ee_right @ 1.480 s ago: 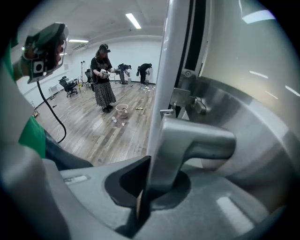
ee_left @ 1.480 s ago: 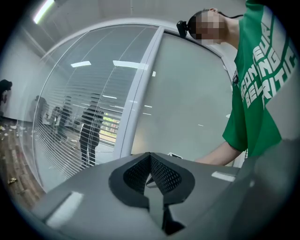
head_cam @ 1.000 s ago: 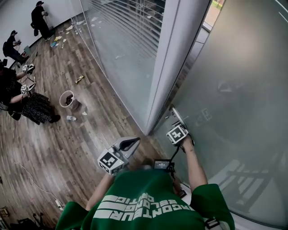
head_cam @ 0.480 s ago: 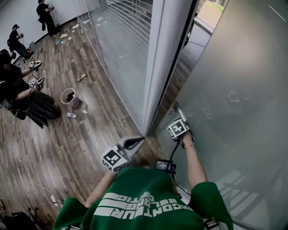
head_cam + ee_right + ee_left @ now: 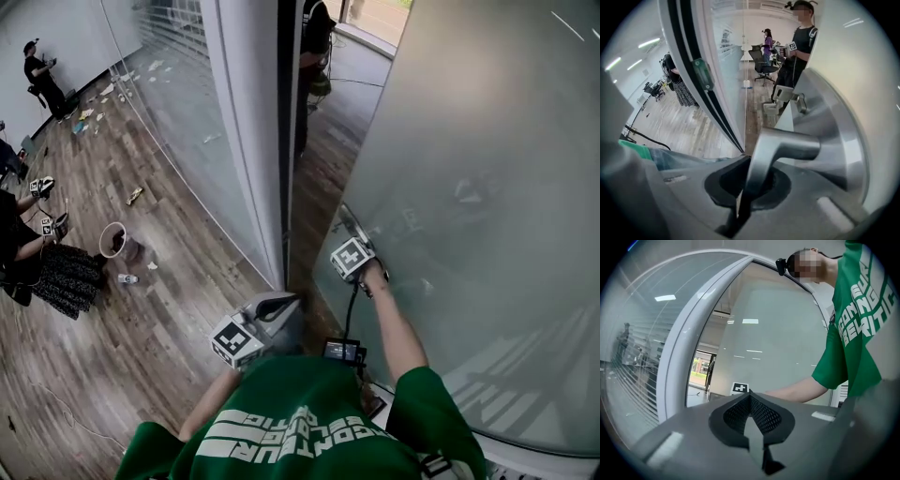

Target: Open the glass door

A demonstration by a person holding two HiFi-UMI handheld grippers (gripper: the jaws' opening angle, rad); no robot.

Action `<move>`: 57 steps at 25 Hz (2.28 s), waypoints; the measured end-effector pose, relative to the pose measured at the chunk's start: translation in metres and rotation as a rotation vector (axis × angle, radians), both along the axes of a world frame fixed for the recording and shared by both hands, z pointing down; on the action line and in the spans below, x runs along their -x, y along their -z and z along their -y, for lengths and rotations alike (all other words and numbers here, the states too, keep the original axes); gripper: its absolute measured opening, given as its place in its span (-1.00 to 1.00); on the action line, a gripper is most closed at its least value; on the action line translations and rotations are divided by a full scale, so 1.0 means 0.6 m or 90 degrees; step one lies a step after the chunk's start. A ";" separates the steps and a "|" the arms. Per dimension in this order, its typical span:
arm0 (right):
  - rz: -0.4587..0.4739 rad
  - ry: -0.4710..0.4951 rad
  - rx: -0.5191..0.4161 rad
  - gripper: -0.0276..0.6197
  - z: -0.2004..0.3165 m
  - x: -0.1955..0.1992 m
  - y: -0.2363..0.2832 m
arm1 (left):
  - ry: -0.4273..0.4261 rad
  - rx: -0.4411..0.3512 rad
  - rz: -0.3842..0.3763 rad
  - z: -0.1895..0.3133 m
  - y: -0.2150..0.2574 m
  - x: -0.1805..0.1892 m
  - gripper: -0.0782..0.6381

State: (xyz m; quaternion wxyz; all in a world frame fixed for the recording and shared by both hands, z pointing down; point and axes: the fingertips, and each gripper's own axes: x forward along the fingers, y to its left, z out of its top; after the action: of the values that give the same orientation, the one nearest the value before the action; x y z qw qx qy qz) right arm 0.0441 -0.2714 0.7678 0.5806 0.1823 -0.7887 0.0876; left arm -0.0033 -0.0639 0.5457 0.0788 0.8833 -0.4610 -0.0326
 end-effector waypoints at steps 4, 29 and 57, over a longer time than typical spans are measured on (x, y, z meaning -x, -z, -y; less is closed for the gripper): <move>-0.016 -0.027 -0.009 -0.94 0.039 -0.029 -0.002 | -0.039 -0.011 0.000 0.041 -0.012 -0.024 -0.74; -0.023 -0.173 -0.014 -0.94 0.278 -0.209 0.038 | -0.192 0.004 -0.016 0.284 0.062 -0.136 -0.74; -0.073 -0.308 -0.005 -0.94 0.421 -0.440 0.062 | -0.289 -0.008 -0.036 0.459 0.093 -0.196 -0.74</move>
State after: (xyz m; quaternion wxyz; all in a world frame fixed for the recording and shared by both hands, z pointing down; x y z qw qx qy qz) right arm 0.3084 -0.5238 0.7305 0.5857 0.3728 -0.6883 0.2101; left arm 0.1143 -0.3395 0.4899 0.0918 0.9635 -0.2481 -0.0413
